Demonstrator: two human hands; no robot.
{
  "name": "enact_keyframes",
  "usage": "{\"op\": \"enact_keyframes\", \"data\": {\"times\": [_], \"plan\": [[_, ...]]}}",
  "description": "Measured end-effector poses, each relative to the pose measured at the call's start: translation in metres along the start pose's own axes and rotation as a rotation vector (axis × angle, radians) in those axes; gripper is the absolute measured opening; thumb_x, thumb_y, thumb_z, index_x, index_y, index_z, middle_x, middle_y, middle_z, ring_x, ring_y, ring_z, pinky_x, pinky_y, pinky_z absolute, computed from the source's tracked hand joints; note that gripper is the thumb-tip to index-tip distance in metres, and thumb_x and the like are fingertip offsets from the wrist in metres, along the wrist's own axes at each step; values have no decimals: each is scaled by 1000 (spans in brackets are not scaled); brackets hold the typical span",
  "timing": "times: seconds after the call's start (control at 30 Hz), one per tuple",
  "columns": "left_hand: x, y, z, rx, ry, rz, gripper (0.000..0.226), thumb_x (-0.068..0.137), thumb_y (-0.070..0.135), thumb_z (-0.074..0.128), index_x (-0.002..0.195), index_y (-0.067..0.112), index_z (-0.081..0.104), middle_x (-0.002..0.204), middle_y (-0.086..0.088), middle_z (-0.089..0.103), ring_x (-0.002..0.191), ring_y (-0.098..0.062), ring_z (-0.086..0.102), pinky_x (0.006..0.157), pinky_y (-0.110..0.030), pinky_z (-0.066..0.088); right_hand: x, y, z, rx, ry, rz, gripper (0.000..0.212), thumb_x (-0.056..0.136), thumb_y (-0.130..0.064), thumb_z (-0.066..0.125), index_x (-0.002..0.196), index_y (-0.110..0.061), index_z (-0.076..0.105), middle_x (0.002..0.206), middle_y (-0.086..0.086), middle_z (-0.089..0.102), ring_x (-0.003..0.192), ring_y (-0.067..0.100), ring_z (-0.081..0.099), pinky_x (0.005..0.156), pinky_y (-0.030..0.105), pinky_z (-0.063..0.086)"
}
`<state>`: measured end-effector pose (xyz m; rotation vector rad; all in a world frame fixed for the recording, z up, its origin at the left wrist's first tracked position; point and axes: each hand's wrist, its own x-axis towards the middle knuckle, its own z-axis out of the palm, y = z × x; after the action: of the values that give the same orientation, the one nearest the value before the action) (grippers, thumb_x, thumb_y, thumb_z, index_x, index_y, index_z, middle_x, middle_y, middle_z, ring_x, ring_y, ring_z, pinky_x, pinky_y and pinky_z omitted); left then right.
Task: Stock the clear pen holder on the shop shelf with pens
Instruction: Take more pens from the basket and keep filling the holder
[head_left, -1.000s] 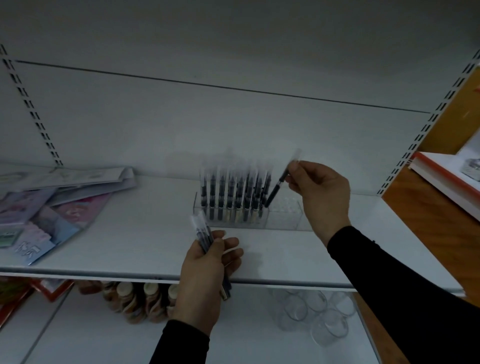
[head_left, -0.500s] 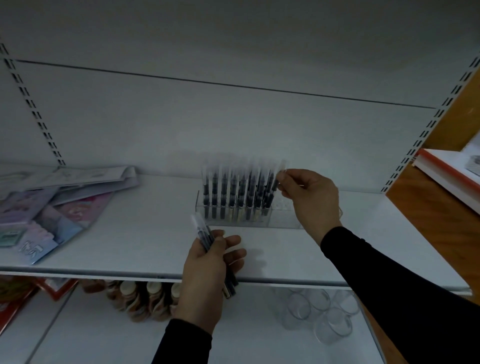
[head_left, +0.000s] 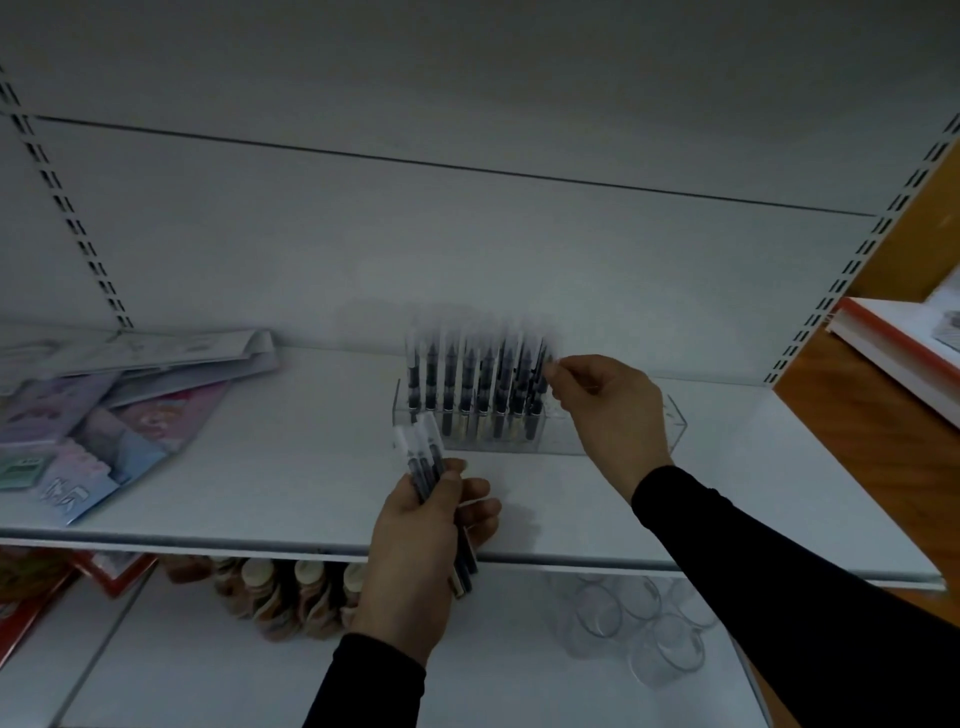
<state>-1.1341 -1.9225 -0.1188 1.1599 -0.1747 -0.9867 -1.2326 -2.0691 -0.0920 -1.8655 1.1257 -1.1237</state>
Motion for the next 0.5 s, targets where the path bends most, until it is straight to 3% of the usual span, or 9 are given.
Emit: {"op": "enact_keyframes", "data": {"times": [0.07,0.2,0.37,0.5], "plan": [[-2,0,1,27,-20,5,18,100,9,44,107,3,60,84,-13,68,69,-26,65,64,-33,57,-6,2,-2,-28,15,9,16,89,-36,66,88,-21,72,81,-11,71,73,-3,64,66,0,43],[-4,0,2,68,-55,7,17,100,11,45,107,6,59,91,-10,72,67,-23,65,55,-27,55,-22,7,-6,-4,17,43,17,89,-39,65,81,-25,70,77,-9,72,75,7,68,68,8,48],[-8,-1,5,111,-106,6,14,98,12,49,104,8,60,93,-10,74,65,-20,67,54,-25,55,-43,7,0,87,-237,120,16,89,-35,66,77,-26,72,75,-1,73,72,15,70,75,37,59],[-9,-5,7,125,-157,0,17,98,12,50,104,11,66,88,-10,76,68,-19,68,62,-28,57,-55,0,7,191,-398,148,16,88,-31,68,77,-23,75,74,-1,74,71,11,68,75,33,59]]}}
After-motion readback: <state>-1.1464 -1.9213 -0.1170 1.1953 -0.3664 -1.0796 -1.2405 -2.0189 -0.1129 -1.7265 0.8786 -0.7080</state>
